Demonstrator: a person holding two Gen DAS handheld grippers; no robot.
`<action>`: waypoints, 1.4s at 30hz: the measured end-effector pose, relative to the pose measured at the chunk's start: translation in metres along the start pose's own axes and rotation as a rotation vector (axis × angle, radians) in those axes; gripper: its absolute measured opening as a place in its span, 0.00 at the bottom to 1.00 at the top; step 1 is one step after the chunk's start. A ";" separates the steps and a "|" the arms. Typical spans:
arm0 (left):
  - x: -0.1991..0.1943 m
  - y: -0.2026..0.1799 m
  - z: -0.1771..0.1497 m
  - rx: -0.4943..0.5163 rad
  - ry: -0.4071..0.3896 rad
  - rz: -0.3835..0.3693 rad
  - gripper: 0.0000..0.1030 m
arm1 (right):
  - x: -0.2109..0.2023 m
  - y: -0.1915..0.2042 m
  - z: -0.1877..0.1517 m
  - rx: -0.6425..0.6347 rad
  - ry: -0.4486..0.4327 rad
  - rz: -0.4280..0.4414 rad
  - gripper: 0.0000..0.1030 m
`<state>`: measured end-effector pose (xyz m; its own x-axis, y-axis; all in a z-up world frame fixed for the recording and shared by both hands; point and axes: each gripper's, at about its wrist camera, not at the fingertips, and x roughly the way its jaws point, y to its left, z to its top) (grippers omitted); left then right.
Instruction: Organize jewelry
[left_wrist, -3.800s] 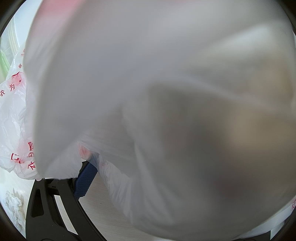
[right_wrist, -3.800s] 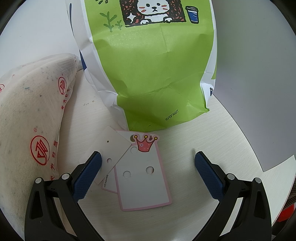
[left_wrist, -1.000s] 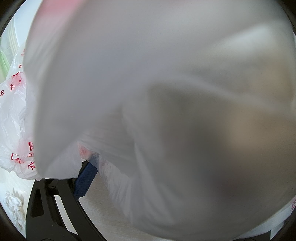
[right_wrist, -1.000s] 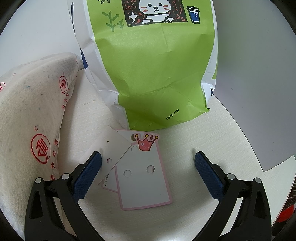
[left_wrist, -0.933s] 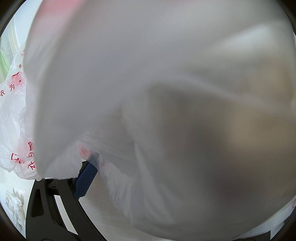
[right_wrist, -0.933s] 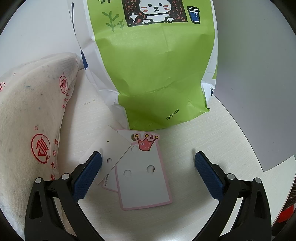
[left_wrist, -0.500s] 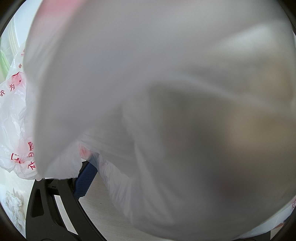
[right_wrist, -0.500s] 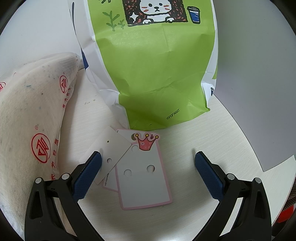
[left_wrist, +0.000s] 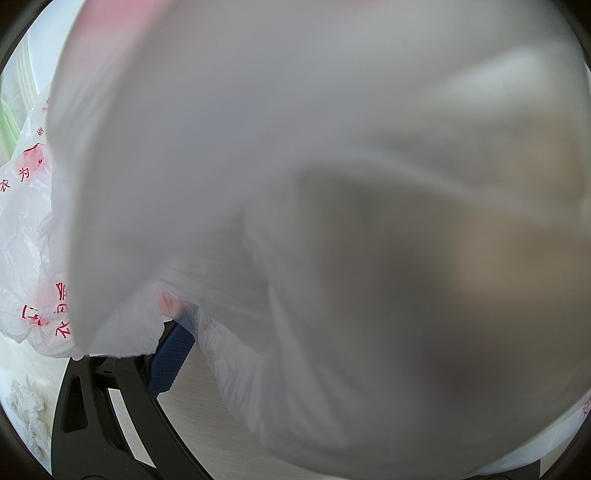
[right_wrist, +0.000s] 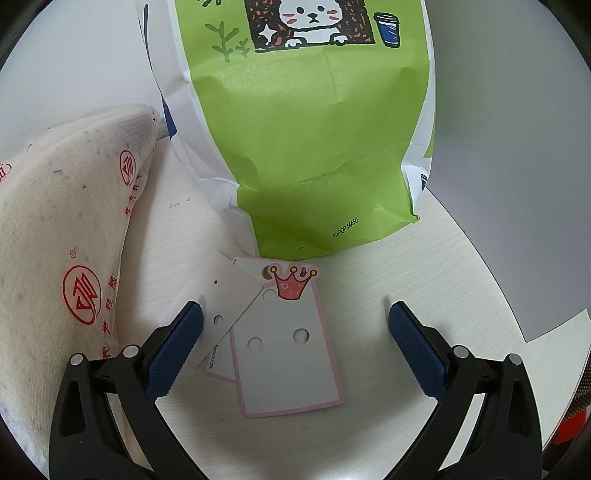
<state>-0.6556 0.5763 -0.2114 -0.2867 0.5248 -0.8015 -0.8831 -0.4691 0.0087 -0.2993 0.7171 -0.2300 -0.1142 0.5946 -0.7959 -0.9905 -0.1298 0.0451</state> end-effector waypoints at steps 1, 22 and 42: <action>-0.001 0.002 0.000 0.000 0.000 0.000 0.95 | 0.000 0.000 0.000 0.000 0.000 0.000 0.94; -0.008 0.013 -0.003 0.111 0.055 -0.081 0.95 | -0.055 -0.019 -0.043 0.069 0.000 0.041 0.93; -0.308 -0.080 -0.050 0.974 -0.139 -1.007 0.96 | -0.484 -0.077 -0.273 0.637 -0.369 -0.676 0.93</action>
<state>-0.4785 0.4169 0.0052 0.6302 0.4285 -0.6475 -0.6119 0.7874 -0.0746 -0.1469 0.2222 -0.0131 0.5791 0.6096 -0.5413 -0.6998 0.7123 0.0536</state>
